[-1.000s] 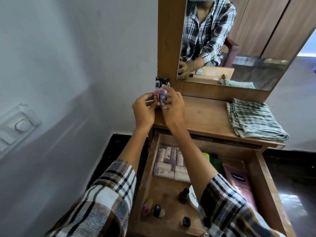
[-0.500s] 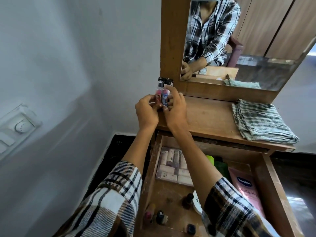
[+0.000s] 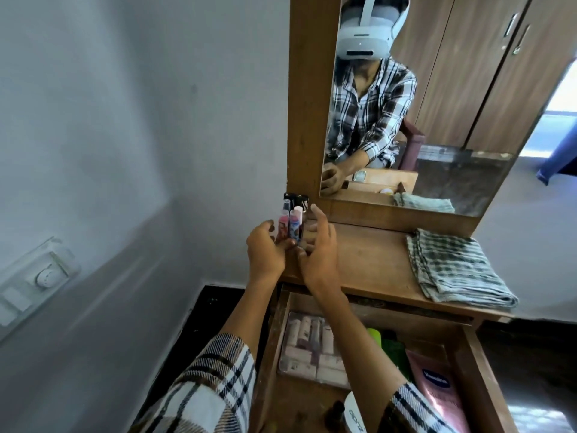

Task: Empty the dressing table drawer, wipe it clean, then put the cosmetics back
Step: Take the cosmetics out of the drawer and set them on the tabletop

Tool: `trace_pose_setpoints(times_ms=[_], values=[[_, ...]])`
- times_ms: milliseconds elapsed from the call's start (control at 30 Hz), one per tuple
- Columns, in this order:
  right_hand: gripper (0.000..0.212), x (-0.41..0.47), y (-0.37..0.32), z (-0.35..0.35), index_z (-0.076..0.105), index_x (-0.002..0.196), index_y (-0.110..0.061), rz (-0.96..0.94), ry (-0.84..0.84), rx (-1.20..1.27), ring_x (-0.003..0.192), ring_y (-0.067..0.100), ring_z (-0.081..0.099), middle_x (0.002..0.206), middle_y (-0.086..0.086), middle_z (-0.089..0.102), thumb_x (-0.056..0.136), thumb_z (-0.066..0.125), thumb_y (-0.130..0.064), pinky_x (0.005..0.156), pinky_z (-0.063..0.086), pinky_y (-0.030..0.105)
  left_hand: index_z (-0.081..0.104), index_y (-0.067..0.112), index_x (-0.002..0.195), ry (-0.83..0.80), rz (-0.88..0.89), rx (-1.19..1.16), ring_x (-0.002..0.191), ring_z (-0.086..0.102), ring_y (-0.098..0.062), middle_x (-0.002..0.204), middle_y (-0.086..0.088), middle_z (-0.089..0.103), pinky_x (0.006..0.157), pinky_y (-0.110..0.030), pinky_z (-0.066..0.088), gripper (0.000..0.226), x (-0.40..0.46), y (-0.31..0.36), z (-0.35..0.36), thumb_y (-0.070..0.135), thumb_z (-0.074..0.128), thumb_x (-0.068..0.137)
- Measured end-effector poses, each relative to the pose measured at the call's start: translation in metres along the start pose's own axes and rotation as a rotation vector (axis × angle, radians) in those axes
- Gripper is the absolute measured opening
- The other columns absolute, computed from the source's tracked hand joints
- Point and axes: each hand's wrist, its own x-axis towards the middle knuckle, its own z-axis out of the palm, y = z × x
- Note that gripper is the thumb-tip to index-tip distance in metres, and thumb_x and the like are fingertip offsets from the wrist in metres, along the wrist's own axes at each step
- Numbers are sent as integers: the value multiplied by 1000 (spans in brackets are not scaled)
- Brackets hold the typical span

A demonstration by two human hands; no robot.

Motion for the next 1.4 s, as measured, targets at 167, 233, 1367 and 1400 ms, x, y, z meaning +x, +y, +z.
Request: trace_pose_setpoints(times_ms=[167,233,1367,1400], values=[[80,-22,-10,-27,30,144,-24,-5,30,-21,78,3,42,111,-3,39,80,51,19,67,46,9,42,3,135,97,-47,-29,122,48,-28,133,-14,49,98,-33,42,61,-29,9,-12,18,69,82],[77,-37,-19,-41,31,144,-23,-9,35,-1,79,4,43,110,-3,39,81,54,16,66,47,8,41,4,136,104,-45,-60,124,46,-27,135,-14,47,100,-33,40,63,-52,14,-23,19,69,83],[33,-178,10,-86,66,108,-9,240,-415,-477,95,21,59,114,10,63,78,69,2,83,47,29,68,12,110,-678,-31,403,98,62,-16,114,-4,65,83,-24,48,25,-193,-22,-106,14,65,86],[30,-178,12,-85,68,106,-9,234,-427,-491,99,23,60,112,10,64,78,68,1,83,47,29,67,15,112,-698,-29,407,104,59,-17,116,-2,64,87,-25,46,28,-192,-24,-106,16,66,85]])
